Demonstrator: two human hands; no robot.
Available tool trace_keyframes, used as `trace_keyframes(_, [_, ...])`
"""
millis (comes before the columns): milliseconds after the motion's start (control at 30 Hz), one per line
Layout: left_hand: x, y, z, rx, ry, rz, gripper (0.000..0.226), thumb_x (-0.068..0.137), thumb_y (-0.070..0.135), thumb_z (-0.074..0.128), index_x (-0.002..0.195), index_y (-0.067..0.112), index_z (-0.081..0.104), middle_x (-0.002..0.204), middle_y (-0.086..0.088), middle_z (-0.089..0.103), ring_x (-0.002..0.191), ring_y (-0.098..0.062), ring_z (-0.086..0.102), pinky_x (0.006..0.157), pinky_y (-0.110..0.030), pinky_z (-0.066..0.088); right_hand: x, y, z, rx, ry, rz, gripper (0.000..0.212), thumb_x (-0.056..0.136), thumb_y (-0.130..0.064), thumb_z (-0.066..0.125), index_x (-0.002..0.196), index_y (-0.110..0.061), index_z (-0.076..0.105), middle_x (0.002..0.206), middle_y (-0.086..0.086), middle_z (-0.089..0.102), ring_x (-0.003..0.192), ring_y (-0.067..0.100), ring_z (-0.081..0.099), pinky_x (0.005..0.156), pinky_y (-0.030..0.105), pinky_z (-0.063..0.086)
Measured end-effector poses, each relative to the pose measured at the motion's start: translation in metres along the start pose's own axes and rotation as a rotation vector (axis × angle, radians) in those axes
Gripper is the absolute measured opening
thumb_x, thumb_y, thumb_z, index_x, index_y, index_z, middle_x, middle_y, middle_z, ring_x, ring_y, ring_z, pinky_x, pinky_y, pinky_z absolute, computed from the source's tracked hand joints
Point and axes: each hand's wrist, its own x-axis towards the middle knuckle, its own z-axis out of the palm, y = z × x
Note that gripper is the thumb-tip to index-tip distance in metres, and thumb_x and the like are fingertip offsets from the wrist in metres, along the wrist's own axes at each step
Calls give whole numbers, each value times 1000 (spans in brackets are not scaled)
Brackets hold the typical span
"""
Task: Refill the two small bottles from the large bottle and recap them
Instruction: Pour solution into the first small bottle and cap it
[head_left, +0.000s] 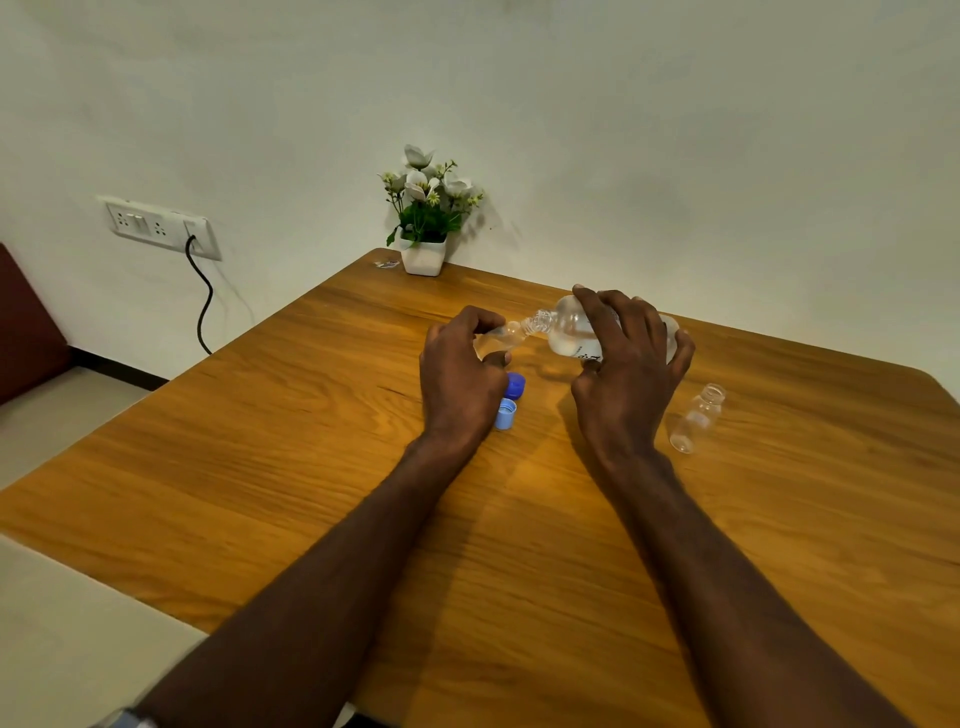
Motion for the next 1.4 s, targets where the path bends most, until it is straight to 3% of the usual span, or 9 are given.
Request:
trace_keyframes(400, [0, 0, 0, 6, 10, 8, 34, 82, 5, 81, 110, 21, 71, 110, 7, 71, 108, -13, 60, 81, -15, 41, 0, 0, 2, 0, -4, 5, 94, 70, 2, 80, 150, -39, 51, 149, -5, 53, 145, 23, 42, 121, 56, 16])
trace_keyframes(533, [0, -1, 1, 5, 8, 9, 33, 81, 6, 81, 110, 20, 71, 110, 7, 71, 108, -14, 60, 83, -20, 43, 0, 1, 2, 3, 0, 3, 93, 70, 1, 80, 149, -38, 51, 149, -4, 53, 145, 24, 42, 121, 56, 16])
trace_keyframes(667, [1, -2, 1, 1, 11, 11, 34, 80, 6, 82, 109, 21, 71, 109, 8, 71, 107, -14, 60, 80, -16, 41, -1, 0, 2, 3, -6, 10, 94, 69, 2, 81, 149, -38, 50, 149, -4, 53, 145, 23, 42, 121, 56, 16])
trace_keyframes(1400, [0, -2, 0, -6, 7, 2, 33, 80, 5, 82, 107, 20, 71, 108, 7, 72, 107, -16, 62, 88, -34, 52, -1, 1, 1, -12, -22, 5, 93, 71, 0, 80, 150, -39, 50, 150, -5, 53, 145, 23, 42, 121, 60, 21])
